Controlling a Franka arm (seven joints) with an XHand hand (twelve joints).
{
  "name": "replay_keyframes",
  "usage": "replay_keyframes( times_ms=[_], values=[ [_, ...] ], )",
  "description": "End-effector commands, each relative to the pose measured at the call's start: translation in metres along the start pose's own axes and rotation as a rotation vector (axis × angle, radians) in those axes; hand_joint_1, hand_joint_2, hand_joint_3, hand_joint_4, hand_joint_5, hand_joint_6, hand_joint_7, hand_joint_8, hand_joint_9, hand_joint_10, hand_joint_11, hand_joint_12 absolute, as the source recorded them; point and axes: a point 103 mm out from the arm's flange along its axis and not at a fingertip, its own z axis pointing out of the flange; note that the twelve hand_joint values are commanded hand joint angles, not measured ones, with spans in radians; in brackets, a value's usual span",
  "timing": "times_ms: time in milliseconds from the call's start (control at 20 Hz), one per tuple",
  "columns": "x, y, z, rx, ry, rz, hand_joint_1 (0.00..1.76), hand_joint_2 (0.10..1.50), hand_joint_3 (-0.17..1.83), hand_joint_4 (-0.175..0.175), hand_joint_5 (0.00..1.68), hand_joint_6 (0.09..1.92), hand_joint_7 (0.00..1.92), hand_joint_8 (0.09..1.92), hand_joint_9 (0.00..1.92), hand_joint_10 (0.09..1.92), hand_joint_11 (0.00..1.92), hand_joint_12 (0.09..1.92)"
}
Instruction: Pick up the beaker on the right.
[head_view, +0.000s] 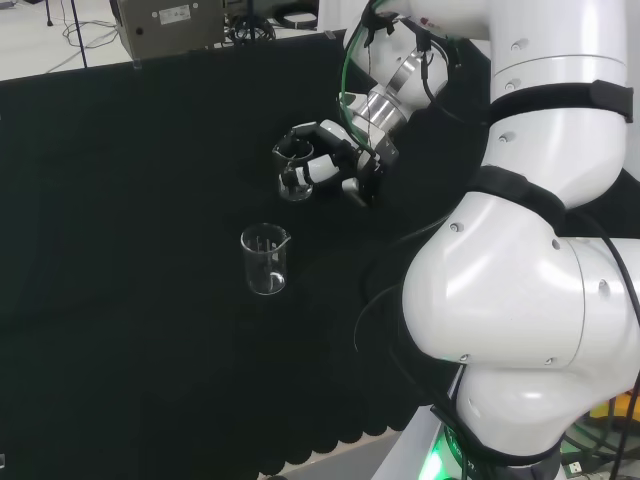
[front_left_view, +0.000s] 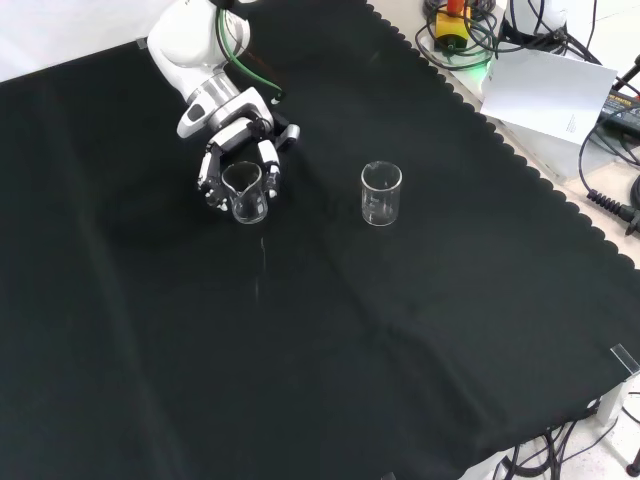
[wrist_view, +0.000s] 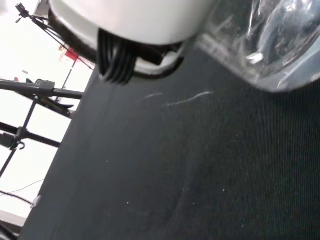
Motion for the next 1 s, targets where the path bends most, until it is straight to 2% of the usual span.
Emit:
replay_keyframes(
  times_ms=[50,100,200,300,350,650,1000],
  values=[
    [0.008,-0.008,-0.014,-0.178,-0.143,0.063,1.42,0.54,0.97,-0.152,1.0,1.24,1.06,1.17,1.35,0.76,0.97,0.84],
    [0.011,-0.009,-0.018,-0.205,-0.161,0.059,1.43,0.51,1.01,-0.163,1.03,1.22,1.1,1.15,1.39,0.71,1.02,0.81],
    [0.017,-0.011,-0.027,-0.23,-0.192,0.042,1.44,0.45,1.03,-0.173,1.12,1.1,1.16,1.07,1.53,0.44,1.12,0.75],
    [0.023,-0.012,-0.036,-0.236,-0.208,0.026,1.45,0.41,1.05,-0.175,1.21,0.98,1.21,0.98,1.66,0.17,1.21,0.7],
    [0.025,-0.012,-0.04,-0.232,-0.212,0.019,1.45,0.4,1.05,-0.175,1.24,0.95,1.22,0.96,1.7,0.1,1.24,0.69],
    [0.042,-0.013,-0.064,-0.151,-0.258,-0.021,1.45,0.37,1.08,-0.175,1.26,0.93,1.26,0.89,1.75,0.09,1.29,0.67],
    [0.056,-0.022,-0.089,-0.041,-0.317,-0.005,1.46,0.35,1.1,-0.175,1.26,0.92,1.27,0.89,1.77,0.09,1.3,0.67]
  ],
)
